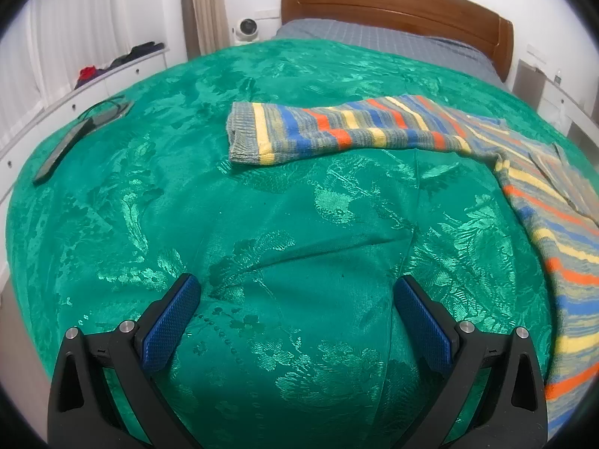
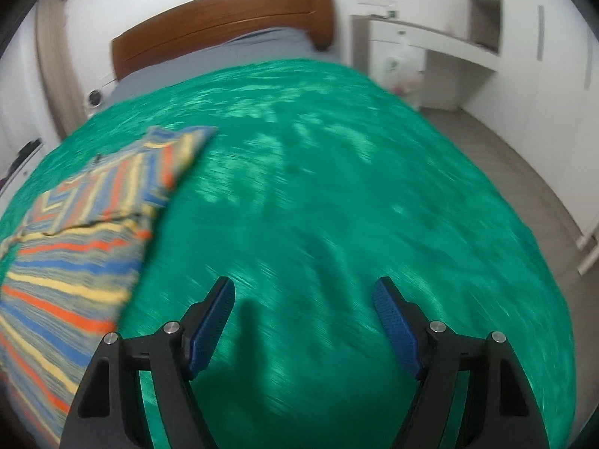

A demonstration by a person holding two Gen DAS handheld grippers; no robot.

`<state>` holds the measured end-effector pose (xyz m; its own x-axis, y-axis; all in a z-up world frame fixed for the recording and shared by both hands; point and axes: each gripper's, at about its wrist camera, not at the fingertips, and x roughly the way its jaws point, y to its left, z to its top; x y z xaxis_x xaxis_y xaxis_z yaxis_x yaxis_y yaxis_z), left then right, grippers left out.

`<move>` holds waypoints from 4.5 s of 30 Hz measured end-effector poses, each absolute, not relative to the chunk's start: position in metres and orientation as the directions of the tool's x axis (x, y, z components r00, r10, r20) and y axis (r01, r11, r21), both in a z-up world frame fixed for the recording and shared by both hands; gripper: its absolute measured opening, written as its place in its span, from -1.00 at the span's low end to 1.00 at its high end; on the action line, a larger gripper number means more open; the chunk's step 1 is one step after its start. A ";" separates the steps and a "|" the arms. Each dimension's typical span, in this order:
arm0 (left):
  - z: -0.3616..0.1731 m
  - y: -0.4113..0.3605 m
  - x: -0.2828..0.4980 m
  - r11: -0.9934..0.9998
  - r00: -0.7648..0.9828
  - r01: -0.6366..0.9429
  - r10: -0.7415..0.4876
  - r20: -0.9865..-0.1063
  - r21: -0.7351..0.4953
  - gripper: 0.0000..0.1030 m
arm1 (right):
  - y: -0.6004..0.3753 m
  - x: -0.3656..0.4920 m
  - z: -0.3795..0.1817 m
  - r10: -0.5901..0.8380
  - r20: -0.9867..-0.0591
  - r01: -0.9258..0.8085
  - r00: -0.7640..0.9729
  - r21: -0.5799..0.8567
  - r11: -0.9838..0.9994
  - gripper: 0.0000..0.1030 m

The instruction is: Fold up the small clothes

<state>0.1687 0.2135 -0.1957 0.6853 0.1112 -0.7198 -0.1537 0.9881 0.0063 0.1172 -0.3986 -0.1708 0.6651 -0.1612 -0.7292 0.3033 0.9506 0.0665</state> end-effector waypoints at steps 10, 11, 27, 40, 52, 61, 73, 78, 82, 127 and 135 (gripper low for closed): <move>-0.196 0.215 0.169 0.988 0.678 -0.153 0.107 -0.727 0.002 0.99 | -0.388 0.110 -0.199 -0.185 -0.701 0.303 0.689 0.046 0.952 0.86; -0.196 0.215 0.169 0.988 0.677 -0.154 0.105 -0.729 0.000 0.99 | -0.388 0.109 -0.201 -0.181 -0.696 0.303 0.695 0.055 0.952 0.86; -0.198 0.216 0.173 0.988 0.665 -0.151 0.097 -0.741 -0.007 0.99 | -0.386 0.111 -0.207 -0.177 -0.680 0.305 0.711 0.072 0.950 0.88; -0.186 0.219 0.172 0.992 0.615 -0.110 0.016 -0.788 -0.066 0.99 | -0.385 0.113 -0.207 -0.181 -0.682 0.306 0.709 0.066 0.950 0.88; -0.141 0.325 0.294 0.909 0.542 -0.219 -0.188 -0.819 -0.354 0.77 | -0.385 0.115 -0.210 -0.183 -0.678 0.305 0.712 0.064 0.950 0.90; -0.131 0.289 0.326 0.917 0.502 -0.230 -0.176 -0.847 -0.327 -1.00 | -0.385 0.116 -0.209 -0.188 -0.678 0.307 0.711 0.059 0.950 0.90; -0.011 -0.025 0.321 0.922 0.635 0.386 -0.256 -0.729 0.012 -0.99 | -0.385 0.116 -0.210 -0.185 -0.675 0.306 0.715 0.064 0.950 0.90; -0.079 -0.128 0.301 0.879 0.529 0.476 -0.270 -0.805 0.018 -0.53 | -0.385 0.116 -0.210 -0.185 -0.674 0.306 0.715 0.064 0.950 0.90; -0.119 -0.145 0.253 0.840 0.471 0.542 -0.290 -0.833 0.014 0.02 | -0.385 0.115 -0.210 -0.185 -0.674 0.306 0.715 0.065 0.950 0.90; -0.176 0.168 0.203 0.999 0.641 0.020 -0.042 -0.766 -0.038 0.76 | -0.384 0.117 -0.210 -0.190 -0.676 0.307 0.711 0.056 0.950 0.91; -0.202 0.176 0.194 0.999 0.711 0.040 -0.044 -0.702 -0.021 0.99 | -0.385 0.118 -0.211 -0.189 -0.677 0.307 0.711 0.057 0.950 0.91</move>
